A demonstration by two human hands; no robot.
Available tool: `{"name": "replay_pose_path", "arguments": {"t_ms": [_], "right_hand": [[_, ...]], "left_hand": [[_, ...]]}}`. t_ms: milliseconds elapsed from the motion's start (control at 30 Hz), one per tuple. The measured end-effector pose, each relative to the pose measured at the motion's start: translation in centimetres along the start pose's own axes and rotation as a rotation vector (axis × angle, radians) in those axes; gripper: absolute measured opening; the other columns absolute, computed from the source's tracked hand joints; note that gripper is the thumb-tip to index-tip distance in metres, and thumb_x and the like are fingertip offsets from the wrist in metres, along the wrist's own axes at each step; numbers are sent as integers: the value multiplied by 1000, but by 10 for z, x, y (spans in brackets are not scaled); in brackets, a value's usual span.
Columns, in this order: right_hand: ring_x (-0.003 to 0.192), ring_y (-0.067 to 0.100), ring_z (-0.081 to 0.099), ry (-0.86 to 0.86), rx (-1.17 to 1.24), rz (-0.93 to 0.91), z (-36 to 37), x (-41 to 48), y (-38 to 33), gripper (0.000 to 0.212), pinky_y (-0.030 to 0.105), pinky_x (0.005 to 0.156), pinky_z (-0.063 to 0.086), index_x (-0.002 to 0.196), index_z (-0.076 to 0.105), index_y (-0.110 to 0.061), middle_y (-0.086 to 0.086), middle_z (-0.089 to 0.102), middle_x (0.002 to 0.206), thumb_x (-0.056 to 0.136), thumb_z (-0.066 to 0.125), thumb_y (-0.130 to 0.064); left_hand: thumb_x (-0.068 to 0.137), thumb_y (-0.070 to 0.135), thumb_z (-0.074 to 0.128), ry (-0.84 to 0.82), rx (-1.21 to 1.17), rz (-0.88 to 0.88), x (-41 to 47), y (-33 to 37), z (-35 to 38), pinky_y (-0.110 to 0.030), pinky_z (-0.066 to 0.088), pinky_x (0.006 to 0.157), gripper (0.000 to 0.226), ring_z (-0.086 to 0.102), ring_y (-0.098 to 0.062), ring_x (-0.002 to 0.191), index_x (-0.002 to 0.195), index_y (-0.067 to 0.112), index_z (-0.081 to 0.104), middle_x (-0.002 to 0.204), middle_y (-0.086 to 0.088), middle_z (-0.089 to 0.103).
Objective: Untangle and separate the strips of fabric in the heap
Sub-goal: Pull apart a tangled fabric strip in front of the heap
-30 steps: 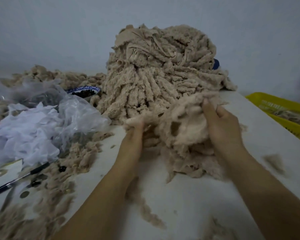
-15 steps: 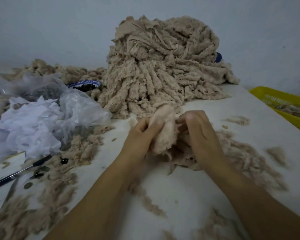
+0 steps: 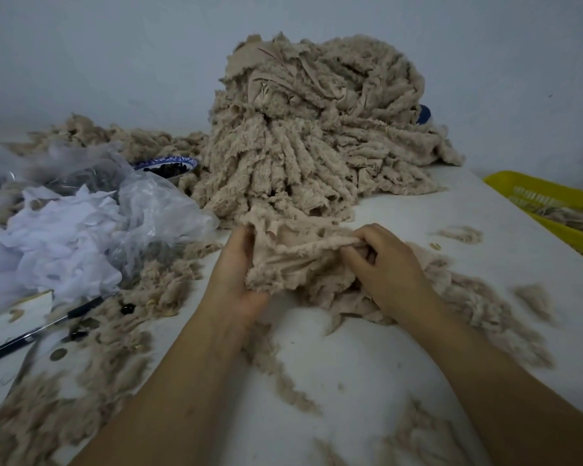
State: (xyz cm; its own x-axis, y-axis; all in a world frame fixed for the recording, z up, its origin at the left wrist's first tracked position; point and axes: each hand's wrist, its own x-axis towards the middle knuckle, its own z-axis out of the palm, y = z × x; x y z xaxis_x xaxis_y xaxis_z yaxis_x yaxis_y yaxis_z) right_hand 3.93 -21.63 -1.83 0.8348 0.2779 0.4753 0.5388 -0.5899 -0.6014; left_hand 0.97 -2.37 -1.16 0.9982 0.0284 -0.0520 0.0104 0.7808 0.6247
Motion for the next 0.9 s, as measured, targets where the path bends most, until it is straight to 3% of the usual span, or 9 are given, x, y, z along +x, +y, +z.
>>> {"name": "replay_pose_path", "arguments": {"t_ms": [67, 167, 300, 433, 533, 600, 700, 767, 900], "right_hand": [[81, 7, 36, 35, 34, -4, 0, -1, -2, 31, 18, 66, 31, 77, 48, -4, -3, 45, 77, 93, 56, -30], [90, 2, 41, 90, 217, 71, -5, -2, -6, 43, 6, 69, 31, 78, 48, -1, 1, 48, 86, 92, 53, -42], [69, 0, 45, 132, 318, 129, -8, -1, -7, 50, 7, 59, 33, 75, 42, -4, -2, 45, 76, 98, 47, -48], [52, 0, 39, 103, 284, 36, -3, -5, -17, 41, 13, 50, 32, 65, 37, -24, -15, 42, 55, 100, 47, -43], [60, 1, 46, 39, 311, 1, 3, -6, -21, 33, 18, 54, 37, 76, 49, -18, -9, 53, 66, 100, 48, -40], [59, 3, 48, -14, 344, 21, 3, -6, -20, 34, 23, 55, 38, 86, 54, -18, -6, 55, 67, 95, 48, -50], [58, 10, 51, -110, 190, -8, -2, -3, -10, 31, 25, 53, 37, 91, 55, -24, -8, 57, 67, 90, 55, -55], [58, 10, 50, -115, -23, -83, -3, 1, -1, 19, 26, 52, 34, 89, 54, -23, -8, 55, 68, 94, 61, -39], [58, 13, 48, 94, 35, 117, -13, 7, 20, 22, 19, 49, 31, 87, 56, -14, -4, 55, 68, 101, 49, -29]], "left_hand": [[107, 32, 37, 28, -6, -25, 2, 0, 0, -42, 61, 59, 63, 75, -25, 70, 62, 10, 75, 72, -8, 74], [106, 25, 38, 158, 6, -80, 5, 2, -1, -45, 62, 62, 41, 75, -33, 83, 103, 0, 70, 107, -23, 73], [105, 18, 40, 199, 118, -69, 3, 2, -1, -49, 61, 75, 37, 68, -35, 105, 135, 1, 55, 123, -26, 66], [90, 59, 47, -1, 555, -22, -4, -9, 19, -37, 59, 82, 66, 70, -28, 106, 129, 8, 60, 118, -12, 70], [93, 46, 55, -161, 1067, 137, -9, -26, 25, -16, 51, 81, 29, 70, -12, 103, 104, 25, 72, 95, 3, 74], [86, 47, 65, -186, 997, 182, -17, -28, 20, -19, 54, 78, 23, 73, -8, 90, 92, 27, 76, 91, 5, 77], [85, 42, 67, -63, 617, 104, -16, -13, 17, -43, 57, 87, 29, 74, -29, 94, 86, 15, 76, 97, -14, 76], [92, 38, 60, 0, 419, 102, -13, -1, 13, -36, 61, 67, 33, 75, -25, 78, 83, 9, 73, 84, -14, 76], [104, 44, 39, -1, 73, 128, -12, 22, 6, -36, 59, 84, 50, 72, -23, 102, 117, 8, 71, 113, -12, 73]]}}
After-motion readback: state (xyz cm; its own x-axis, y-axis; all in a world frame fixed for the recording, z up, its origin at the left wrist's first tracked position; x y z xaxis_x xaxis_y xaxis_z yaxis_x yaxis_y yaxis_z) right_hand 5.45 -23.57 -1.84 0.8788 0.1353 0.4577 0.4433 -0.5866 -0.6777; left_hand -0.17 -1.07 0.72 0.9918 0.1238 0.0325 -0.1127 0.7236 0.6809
